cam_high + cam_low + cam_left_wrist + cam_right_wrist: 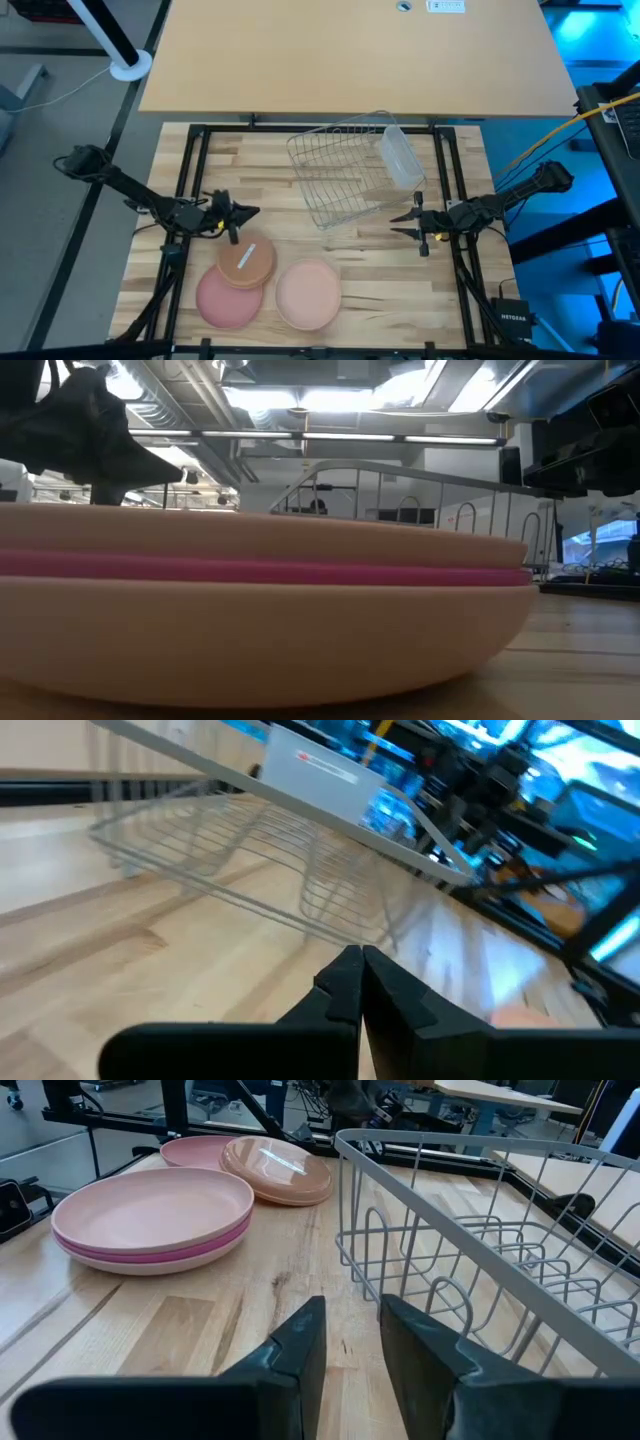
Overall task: Sort dishes
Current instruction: Put the brown plate into the dish rack
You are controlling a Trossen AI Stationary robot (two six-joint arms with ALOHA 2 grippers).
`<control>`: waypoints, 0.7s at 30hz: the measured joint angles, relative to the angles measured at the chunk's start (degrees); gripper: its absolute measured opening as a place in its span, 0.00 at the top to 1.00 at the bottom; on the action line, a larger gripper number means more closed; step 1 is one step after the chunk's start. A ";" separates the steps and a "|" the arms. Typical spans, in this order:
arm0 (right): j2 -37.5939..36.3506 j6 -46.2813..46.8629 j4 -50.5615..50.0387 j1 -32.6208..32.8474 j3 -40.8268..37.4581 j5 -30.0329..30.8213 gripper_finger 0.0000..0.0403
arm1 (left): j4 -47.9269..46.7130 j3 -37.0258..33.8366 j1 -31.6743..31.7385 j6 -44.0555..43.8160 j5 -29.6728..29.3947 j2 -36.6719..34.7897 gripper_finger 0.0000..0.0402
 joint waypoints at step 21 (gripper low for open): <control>0.02 -6.21 16.05 0.04 0.00 -3.57 0.74 | 13.49 0.00 0.00 13.74 9.65 -0.02 1.00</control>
